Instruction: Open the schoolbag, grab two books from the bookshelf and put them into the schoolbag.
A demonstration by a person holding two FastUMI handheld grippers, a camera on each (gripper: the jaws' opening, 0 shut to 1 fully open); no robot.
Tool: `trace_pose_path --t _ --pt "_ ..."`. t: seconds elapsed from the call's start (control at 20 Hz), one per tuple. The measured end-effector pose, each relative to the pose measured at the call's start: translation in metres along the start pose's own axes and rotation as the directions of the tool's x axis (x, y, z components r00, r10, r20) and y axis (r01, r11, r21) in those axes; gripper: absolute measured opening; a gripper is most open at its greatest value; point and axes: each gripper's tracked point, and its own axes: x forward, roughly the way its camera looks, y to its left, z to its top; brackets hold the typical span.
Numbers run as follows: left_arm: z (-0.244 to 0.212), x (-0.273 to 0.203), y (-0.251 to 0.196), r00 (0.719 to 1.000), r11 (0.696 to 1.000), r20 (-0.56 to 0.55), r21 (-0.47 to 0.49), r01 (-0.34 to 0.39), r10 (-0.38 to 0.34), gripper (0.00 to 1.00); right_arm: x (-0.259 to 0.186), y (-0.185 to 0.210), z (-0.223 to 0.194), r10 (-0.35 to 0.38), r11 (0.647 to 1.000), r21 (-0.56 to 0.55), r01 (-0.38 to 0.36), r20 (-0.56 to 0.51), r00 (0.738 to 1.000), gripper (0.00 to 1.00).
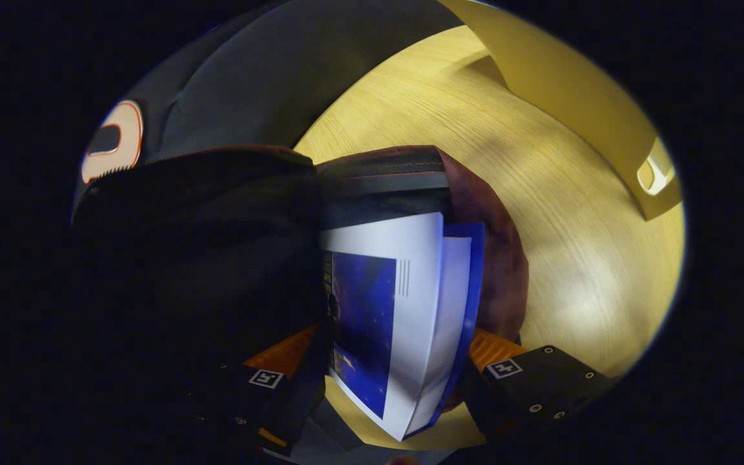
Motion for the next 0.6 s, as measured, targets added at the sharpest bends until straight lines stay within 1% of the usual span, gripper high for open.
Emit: trace_pose_path --t 0.2,0.4,0.6 --pt "-0.002 -0.001 0.005 1.0 1.0 0.002 -0.026 -0.006 0.006 0.01 -0.04 -0.031 0.007 -0.06 0.995 -0.076 0.06 -0.005 0.998 0.98" --pt "-0.005 0.004 0.005 1.0 0.999 -0.004 -0.032 -0.006 0.006 0.01 -0.091 -0.051 0.033 -0.077 0.983 -0.163 0.087 0.066 0.995 0.97" --pt "-0.002 0.005 0.0 1.0 0.999 -0.008 -0.031 -0.007 0.007 0.01 -0.162 -0.085 0.068 -0.119 0.94 -0.297 0.165 0.167 0.979 0.98"
